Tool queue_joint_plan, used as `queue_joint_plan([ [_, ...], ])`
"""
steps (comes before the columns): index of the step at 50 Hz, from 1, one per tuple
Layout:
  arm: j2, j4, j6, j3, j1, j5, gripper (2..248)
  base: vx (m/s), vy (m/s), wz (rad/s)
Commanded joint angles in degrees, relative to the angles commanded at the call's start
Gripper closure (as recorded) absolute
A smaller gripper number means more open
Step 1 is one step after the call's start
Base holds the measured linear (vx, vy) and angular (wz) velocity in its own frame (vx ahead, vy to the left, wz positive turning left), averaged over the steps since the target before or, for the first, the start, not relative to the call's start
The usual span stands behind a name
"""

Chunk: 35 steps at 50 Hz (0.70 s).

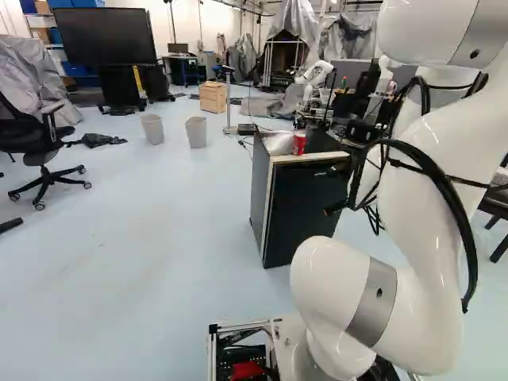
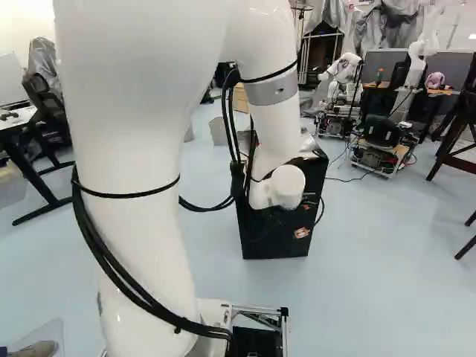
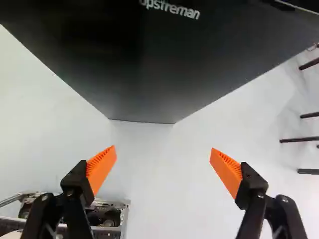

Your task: Grab a drink from the fridge

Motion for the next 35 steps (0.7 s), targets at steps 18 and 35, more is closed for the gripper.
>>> queue_joint_plan([
  [18,-2.0,1.5,0.0,1.4,2.7,9.5,3,0.0,0.0,0.0],
  [35,-4.1,4.7,0.0,2.4,5.4,17.9,3,0.0,0.0,0.0],
])
